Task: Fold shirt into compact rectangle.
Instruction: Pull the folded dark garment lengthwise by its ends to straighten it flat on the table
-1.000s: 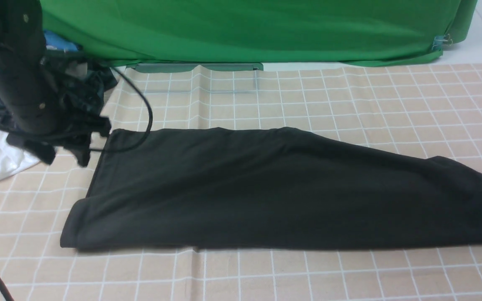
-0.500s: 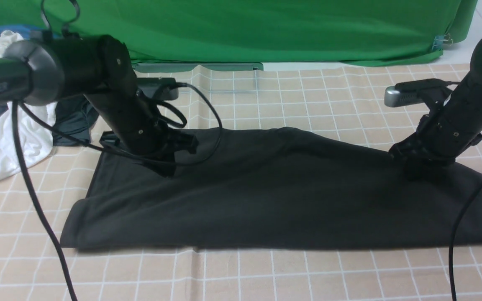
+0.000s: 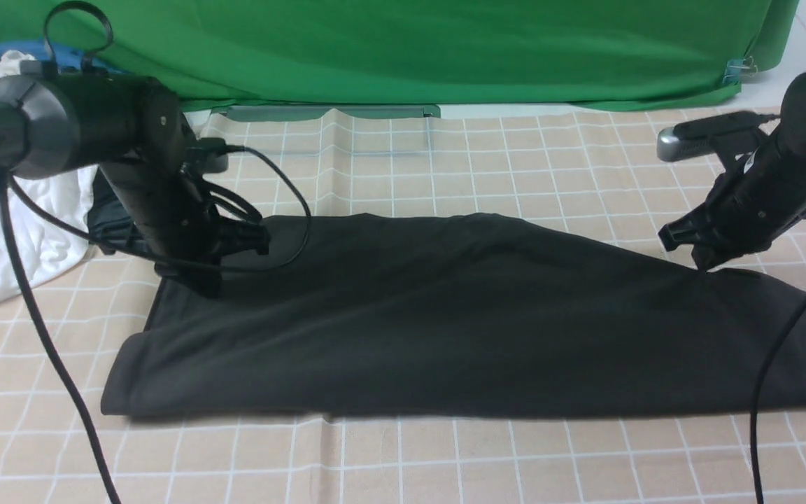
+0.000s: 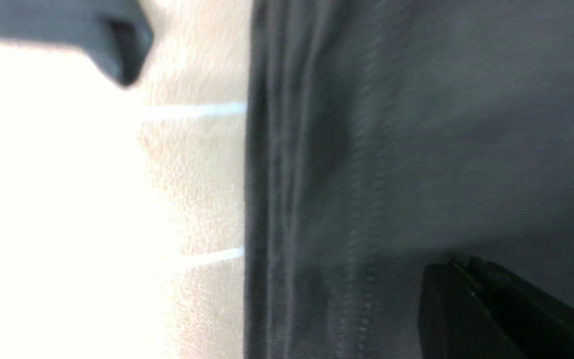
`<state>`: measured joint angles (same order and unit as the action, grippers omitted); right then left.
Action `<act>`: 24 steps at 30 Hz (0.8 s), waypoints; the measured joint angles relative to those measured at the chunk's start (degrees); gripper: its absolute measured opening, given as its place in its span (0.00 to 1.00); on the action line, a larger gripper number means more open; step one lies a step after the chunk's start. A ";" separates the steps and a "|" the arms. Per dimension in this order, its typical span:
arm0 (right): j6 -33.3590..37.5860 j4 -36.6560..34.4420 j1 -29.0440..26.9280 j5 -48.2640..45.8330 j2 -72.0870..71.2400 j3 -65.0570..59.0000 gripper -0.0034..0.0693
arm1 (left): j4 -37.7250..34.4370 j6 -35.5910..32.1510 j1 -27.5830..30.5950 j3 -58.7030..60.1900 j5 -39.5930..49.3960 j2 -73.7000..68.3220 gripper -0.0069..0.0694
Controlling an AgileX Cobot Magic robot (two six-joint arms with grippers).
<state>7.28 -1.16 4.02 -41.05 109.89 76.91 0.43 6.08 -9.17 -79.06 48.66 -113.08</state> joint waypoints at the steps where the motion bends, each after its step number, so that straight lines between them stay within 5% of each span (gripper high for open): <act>1: 0.03 0.00 0.00 -0.40 -1.46 0.13 0.14 | 0.60 0.06 0.00 0.00 -0.54 1.08 0.11; 10: 0.49 0.00 0.00 -1.39 -13.66 0.42 0.14 | 1.08 1.05 5.02 -3.40 -5.19 3.04 0.15; 13: 0.55 -0.34 0.00 -1.47 -14.97 0.42 0.14 | -0.12 -0.86 5.34 -3.39 -8.22 1.94 0.22; 20: 0.62 -0.39 0.00 -2.96 -15.12 0.42 0.14 | -0.93 -2.28 5.18 -3.39 -14.30 -4.05 0.56; 24: 0.62 -0.44 0.00 -3.31 -15.12 0.42 0.14 | -0.93 -3.52 5.18 -3.39 -15.32 -6.12 0.61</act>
<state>7.90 -1.60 4.02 -44.37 94.77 77.33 -0.50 2.55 -4.00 -82.45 33.33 -119.21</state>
